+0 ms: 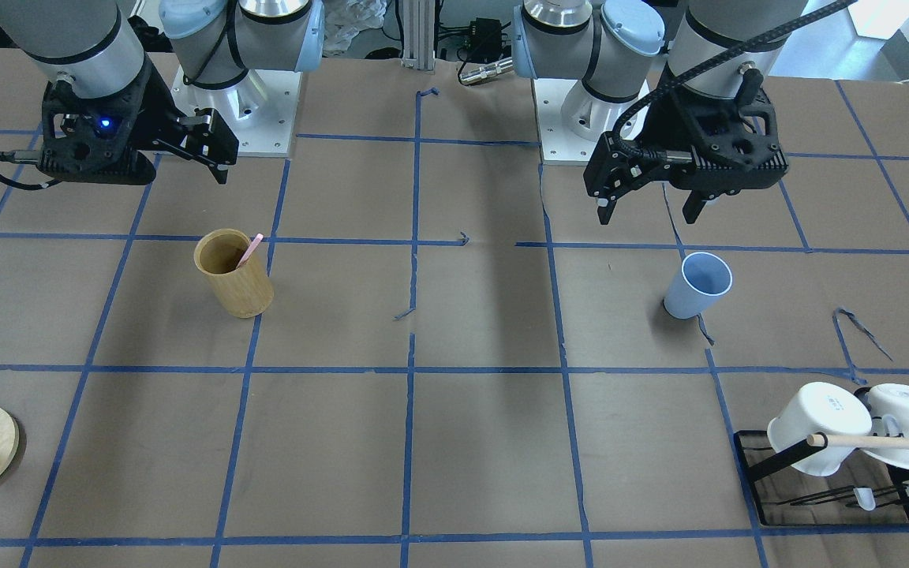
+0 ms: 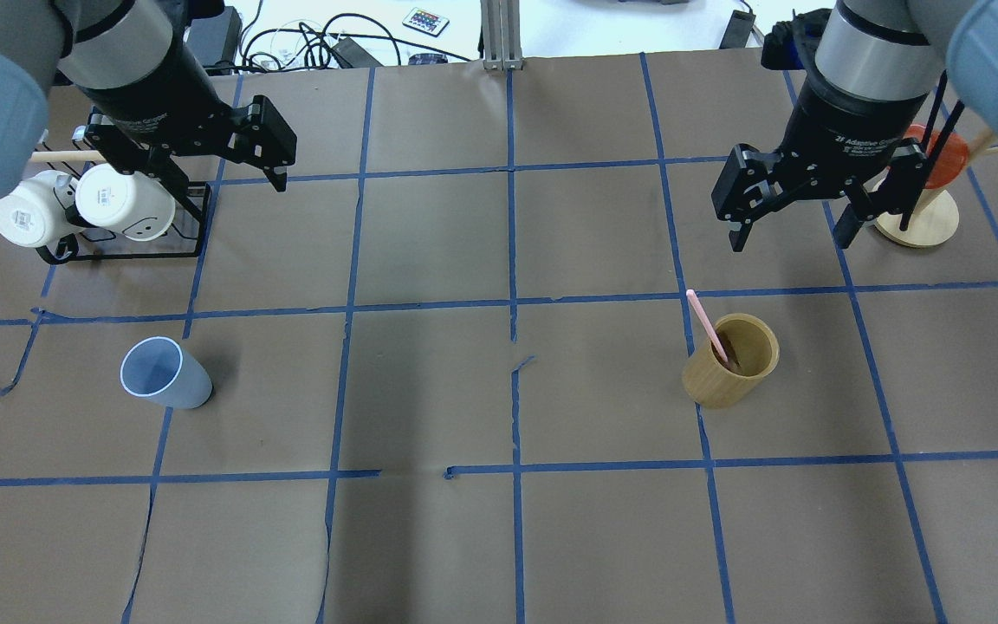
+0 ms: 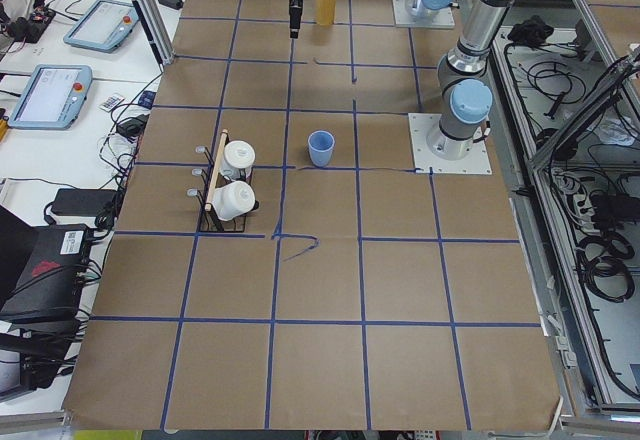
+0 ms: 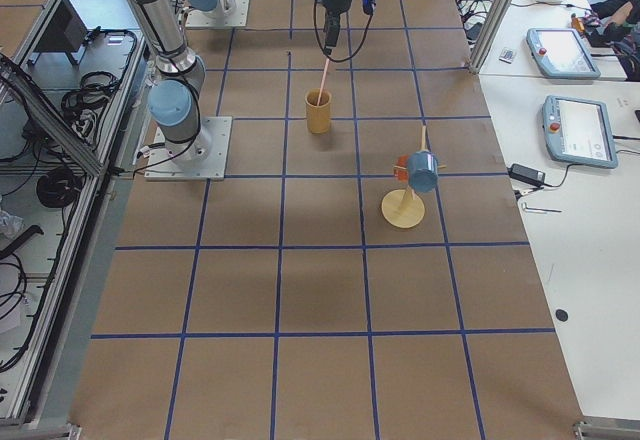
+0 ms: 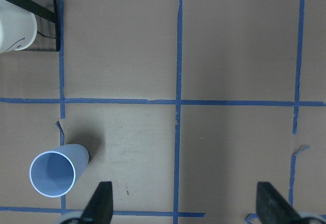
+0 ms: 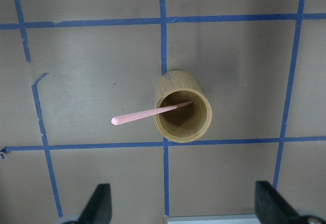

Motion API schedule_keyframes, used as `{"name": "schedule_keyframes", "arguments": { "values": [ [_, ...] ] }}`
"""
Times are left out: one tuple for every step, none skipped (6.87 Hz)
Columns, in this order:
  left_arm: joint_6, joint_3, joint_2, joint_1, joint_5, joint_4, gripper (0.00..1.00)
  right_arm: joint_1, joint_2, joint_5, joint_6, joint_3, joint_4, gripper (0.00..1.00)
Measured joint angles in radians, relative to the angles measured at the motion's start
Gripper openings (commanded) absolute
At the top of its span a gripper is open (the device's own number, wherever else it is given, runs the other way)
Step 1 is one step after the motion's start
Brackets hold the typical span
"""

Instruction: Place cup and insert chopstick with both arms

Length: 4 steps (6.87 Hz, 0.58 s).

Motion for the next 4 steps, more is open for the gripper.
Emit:
{"name": "schedule_keyframes", "arguments": {
  "values": [
    [0.002, 0.002, -0.003, -0.001, 0.017, 0.003, 1.00, 0.000, 0.000, 0.002, 0.000, -0.001, 0.000, 1.00],
    [0.006, 0.005, -0.006, -0.003, 0.039, 0.004, 1.00, 0.000, 0.000, 0.001, 0.000, -0.001, 0.000, 1.00],
    [0.007, 0.007, -0.008, -0.005, 0.043, 0.004, 1.00, 0.000, 0.002, -0.002, 0.000, -0.002, 0.000, 1.00],
    [0.008, 0.008, -0.008, -0.008, 0.042, 0.004, 1.00, -0.001, 0.003, -0.003, 0.000, -0.003, -0.001, 1.00]
  ]
}}
